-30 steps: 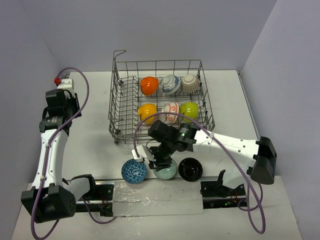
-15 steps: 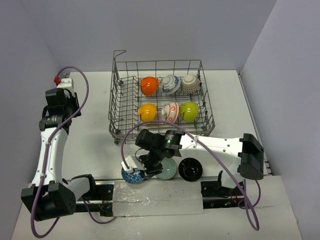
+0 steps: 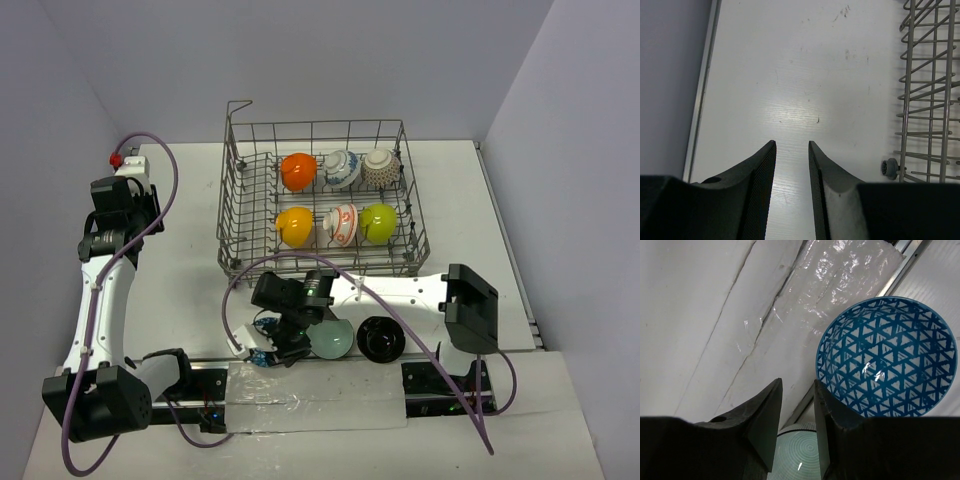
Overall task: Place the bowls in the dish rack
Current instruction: Pick up the bowl from the corner of the board.
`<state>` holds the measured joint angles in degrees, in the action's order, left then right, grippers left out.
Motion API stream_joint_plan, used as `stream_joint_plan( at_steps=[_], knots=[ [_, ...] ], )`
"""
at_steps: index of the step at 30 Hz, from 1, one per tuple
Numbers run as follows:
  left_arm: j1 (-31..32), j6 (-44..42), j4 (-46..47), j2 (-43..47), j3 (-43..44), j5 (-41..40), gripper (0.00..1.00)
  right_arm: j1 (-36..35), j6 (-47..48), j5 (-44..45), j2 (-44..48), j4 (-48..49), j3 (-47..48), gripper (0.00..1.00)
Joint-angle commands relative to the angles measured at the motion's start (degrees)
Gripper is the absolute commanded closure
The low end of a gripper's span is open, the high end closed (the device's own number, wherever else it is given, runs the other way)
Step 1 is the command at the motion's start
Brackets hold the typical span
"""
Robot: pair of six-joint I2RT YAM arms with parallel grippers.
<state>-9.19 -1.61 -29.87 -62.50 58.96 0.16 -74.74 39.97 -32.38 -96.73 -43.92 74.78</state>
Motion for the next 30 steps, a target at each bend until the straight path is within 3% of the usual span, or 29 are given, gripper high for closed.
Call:
stream_joint_plan(
  at_steps=[1,30],
  knots=[
    [-0.3,1.1,0.8,1.1,1.4,1.5,0.62,-0.5,-0.1,-0.4,-1.8,1.0,3.3,0.61],
    [-0.3,1.1,1.4,3.7,-0.1,4.0,0.61,-1.8,-0.8,-1.2,-8.0,0.2,4.7,0.63]
  ],
)
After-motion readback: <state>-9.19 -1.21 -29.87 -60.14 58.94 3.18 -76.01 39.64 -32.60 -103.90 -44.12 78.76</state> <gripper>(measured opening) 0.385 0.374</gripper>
